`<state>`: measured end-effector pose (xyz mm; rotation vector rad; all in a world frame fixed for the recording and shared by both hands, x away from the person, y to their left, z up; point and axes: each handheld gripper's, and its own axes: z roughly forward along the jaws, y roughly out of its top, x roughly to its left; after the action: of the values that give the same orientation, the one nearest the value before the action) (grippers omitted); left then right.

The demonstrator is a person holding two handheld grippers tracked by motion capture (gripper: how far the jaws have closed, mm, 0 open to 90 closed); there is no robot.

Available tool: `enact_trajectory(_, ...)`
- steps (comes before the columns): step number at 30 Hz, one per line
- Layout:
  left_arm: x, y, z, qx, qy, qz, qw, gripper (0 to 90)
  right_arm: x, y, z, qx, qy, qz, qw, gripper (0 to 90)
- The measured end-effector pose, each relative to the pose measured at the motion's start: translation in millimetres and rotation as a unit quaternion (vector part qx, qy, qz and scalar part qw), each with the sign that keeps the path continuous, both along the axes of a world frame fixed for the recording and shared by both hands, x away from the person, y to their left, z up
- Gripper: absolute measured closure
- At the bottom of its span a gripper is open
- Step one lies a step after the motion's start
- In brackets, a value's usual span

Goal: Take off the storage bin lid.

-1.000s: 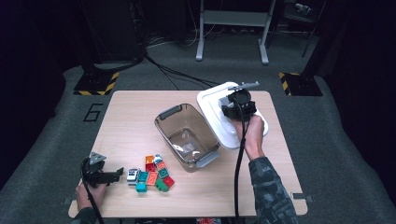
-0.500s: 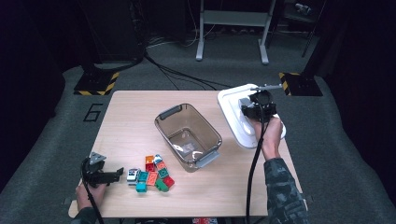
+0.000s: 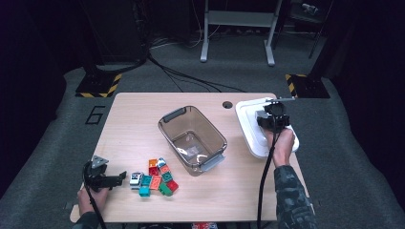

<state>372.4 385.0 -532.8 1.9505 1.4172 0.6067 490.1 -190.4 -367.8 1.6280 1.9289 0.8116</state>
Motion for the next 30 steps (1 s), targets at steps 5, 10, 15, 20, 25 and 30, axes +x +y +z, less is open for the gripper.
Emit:
enact_trajectory(5,0.1,0.2,0.1,0.000,0.001,-0.001,1.0000,1.1,3.5,-3.2,-20.1,-0.004,0.005,-0.020,0.9998,67.1)
enact_trajectory(10,0.2,0.0,-0.2,0.000,-0.001,0.000,1.0000,1.0,6.6,-3.6,-41.4,-0.001,0.014,-0.047,0.9988,67.1)
enact_trajectory(15,0.3,0.0,-0.2,0.000,-0.001,0.000,1.0000,1.0,10.3,-0.4,-62.1,-0.005,0.024,-0.066,0.9975,67.1)
enact_trajectory(20,0.2,-0.1,-0.2,0.000,-0.002,0.001,1.0000,1.0,12.4,1.0,-82.8,0.002,0.032,-0.076,0.9966,67.0)
enact_trajectory(25,0.2,0.0,-0.2,0.000,-0.001,0.000,1.0000,1.1,13.5,3.8,-100.6,-0.001,0.040,-0.085,0.9956,66.9)
enact_trajectory(30,0.3,0.0,-0.2,0.000,-0.001,0.000,1.0000,1.0,14.8,4.9,-113.2,0.003,0.045,-0.089,0.9951,66.6)
